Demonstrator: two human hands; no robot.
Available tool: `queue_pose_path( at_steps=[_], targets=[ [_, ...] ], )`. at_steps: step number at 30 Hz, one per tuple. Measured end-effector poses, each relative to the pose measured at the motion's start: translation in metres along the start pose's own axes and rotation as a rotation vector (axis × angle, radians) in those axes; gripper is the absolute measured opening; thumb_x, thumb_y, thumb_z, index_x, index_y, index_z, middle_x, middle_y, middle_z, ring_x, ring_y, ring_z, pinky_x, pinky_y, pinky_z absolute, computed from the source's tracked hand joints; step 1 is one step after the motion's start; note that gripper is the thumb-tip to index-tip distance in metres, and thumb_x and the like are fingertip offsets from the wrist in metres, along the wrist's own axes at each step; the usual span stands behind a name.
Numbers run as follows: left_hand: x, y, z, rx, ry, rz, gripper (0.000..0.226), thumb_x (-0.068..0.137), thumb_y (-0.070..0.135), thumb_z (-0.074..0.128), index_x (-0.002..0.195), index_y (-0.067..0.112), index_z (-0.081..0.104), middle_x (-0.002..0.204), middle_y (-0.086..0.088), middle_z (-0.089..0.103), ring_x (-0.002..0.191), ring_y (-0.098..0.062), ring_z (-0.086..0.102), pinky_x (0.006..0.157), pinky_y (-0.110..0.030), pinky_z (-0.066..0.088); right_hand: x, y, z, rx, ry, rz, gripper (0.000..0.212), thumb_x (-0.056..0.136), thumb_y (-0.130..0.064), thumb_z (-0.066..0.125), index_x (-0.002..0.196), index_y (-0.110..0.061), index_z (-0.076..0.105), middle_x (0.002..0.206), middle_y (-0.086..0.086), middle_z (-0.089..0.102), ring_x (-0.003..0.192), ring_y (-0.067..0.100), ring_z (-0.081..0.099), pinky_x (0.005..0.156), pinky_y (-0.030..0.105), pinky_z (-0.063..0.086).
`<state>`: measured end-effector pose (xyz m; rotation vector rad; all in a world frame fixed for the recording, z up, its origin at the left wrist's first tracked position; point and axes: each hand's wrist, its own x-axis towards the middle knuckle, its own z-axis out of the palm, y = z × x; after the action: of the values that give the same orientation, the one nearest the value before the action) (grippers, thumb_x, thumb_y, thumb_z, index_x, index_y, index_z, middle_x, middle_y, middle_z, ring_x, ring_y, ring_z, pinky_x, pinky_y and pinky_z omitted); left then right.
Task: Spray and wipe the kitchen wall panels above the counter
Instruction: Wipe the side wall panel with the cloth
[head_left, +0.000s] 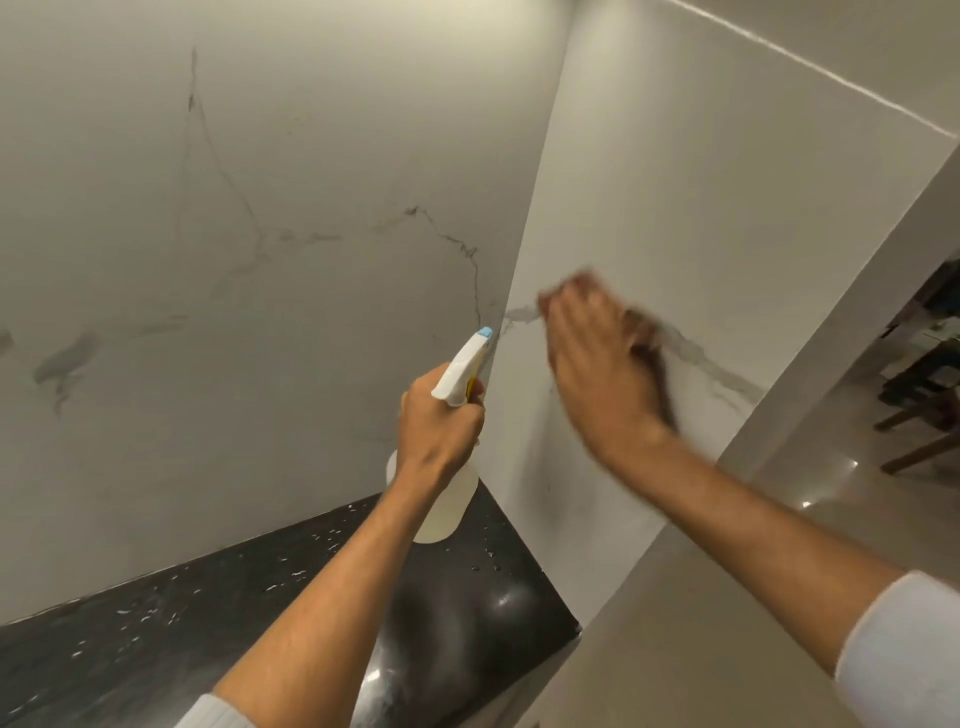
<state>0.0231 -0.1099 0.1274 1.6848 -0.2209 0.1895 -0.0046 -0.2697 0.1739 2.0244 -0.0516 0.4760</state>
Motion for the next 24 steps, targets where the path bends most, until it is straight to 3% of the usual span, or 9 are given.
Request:
queue_pose_path(
  at_steps=[2, 4, 7, 11, 14, 16, 18, 20, 24],
  targets=[
    [-0.007, -0.008, -0.004, 0.031, -0.006, -0.012, 0.014, 0.071, -0.011, 0.056, 0.075, 0.0, 0.064, 0.076, -0.019, 0.066, 0.071, -0.038, 0.063, 0.057, -0.054, 0.056, -0.057, -0.048, 0.024, 0.153, -0.12, -0.223, 0.072, 0.103, -0.012, 0.037, 0.151, 0.014, -0.009, 0.156, 0.036, -0.018, 0.141, 0.056, -0.019, 0.111, 0.062, -0.018],
    [-0.013, -0.015, -0.01, 0.056, -0.033, -0.015, 0.017, 0.071, -0.012, 0.057, 0.076, 0.001, 0.065, 0.075, -0.015, 0.066, 0.071, -0.036, 0.063, 0.058, -0.053, 0.058, -0.09, -0.073, 0.035, 0.211, -0.273, -0.36, 0.07, 0.105, -0.008, 0.036, 0.154, 0.008, -0.012, 0.157, 0.028, -0.024, 0.137, 0.046, -0.029, 0.114, 0.053, -0.019],
    [-0.019, -0.022, -0.015, 0.087, -0.048, -0.021, 0.019, 0.072, -0.012, 0.061, 0.081, 0.004, 0.066, 0.074, -0.008, 0.065, 0.067, -0.027, 0.063, 0.058, -0.05, 0.06, -0.068, -0.058, 0.035, 0.309, -0.203, -0.22, 0.067, 0.106, -0.014, 0.033, 0.157, 0.001, -0.008, 0.166, 0.019, -0.012, 0.151, 0.037, -0.017, 0.125, 0.04, -0.002],
    [-0.025, -0.028, -0.015, 0.103, -0.033, -0.008, 0.016, 0.075, -0.009, 0.061, 0.084, 0.004, 0.066, 0.078, -0.013, 0.067, 0.074, -0.036, 0.065, 0.063, -0.057, 0.057, 0.023, -0.015, 0.025, 0.076, 0.037, -0.044, 0.09, 0.094, -0.032, 0.057, 0.155, 0.007, 0.003, 0.164, 0.028, 0.002, 0.152, 0.046, 0.001, 0.125, 0.054, -0.003],
    [-0.033, -0.035, -0.016, 0.104, -0.005, -0.031, 0.015, 0.08, -0.004, 0.061, 0.085, 0.009, 0.066, 0.081, -0.01, 0.067, 0.076, -0.035, 0.065, 0.068, -0.057, 0.058, 0.016, -0.044, 0.026, 0.089, -0.101, -0.054, 0.091, 0.095, -0.032, 0.057, 0.155, 0.009, 0.004, 0.161, 0.034, -0.002, 0.15, 0.052, -0.002, 0.123, 0.057, -0.002],
    [-0.04, -0.043, -0.019, 0.104, 0.005, -0.051, 0.017, 0.08, -0.004, 0.062, 0.084, 0.012, 0.065, 0.081, -0.009, 0.067, 0.077, -0.035, 0.065, 0.069, -0.058, 0.057, -0.039, -0.093, 0.043, 0.161, -0.223, -0.179, 0.081, 0.101, -0.02, 0.046, 0.153, 0.011, -0.008, 0.151, 0.043, -0.023, 0.141, 0.06, -0.019, 0.123, 0.057, 0.003],
    [-0.046, -0.05, -0.021, 0.105, 0.007, -0.063, 0.015, 0.08, -0.004, 0.061, 0.083, 0.01, 0.064, 0.079, -0.011, 0.067, 0.076, -0.037, 0.065, 0.067, -0.059, 0.056, -0.099, -0.126, 0.058, 0.233, -0.332, -0.351, 0.073, 0.104, -0.017, 0.039, 0.154, 0.008, -0.008, 0.139, 0.038, -0.04, 0.126, 0.056, -0.038, 0.114, 0.058, -0.016],
    [-0.047, -0.055, -0.022, 0.107, 0.007, -0.07, 0.014, 0.079, -0.004, 0.059, 0.081, 0.009, 0.065, 0.077, -0.012, 0.066, 0.074, -0.038, 0.064, 0.063, -0.059, 0.055, -0.121, -0.126, 0.06, 0.268, -0.39, -0.428, 0.07, 0.106, -0.014, 0.036, 0.154, 0.004, -0.012, 0.142, 0.03, -0.04, 0.127, 0.046, -0.041, 0.114, 0.052, -0.021],
    [-0.043, -0.055, -0.018, 0.113, 0.043, -0.086, 0.014, 0.08, -0.004, 0.059, 0.081, 0.009, 0.065, 0.079, -0.013, 0.068, 0.075, -0.039, 0.064, 0.064, -0.058, 0.056, -0.051, -0.076, 0.056, 0.247, -0.08, -0.113, 0.075, 0.103, -0.017, 0.035, 0.15, 0.01, -0.017, 0.164, 0.021, -0.011, 0.153, 0.038, -0.011, 0.125, 0.041, -0.009]
  ],
)
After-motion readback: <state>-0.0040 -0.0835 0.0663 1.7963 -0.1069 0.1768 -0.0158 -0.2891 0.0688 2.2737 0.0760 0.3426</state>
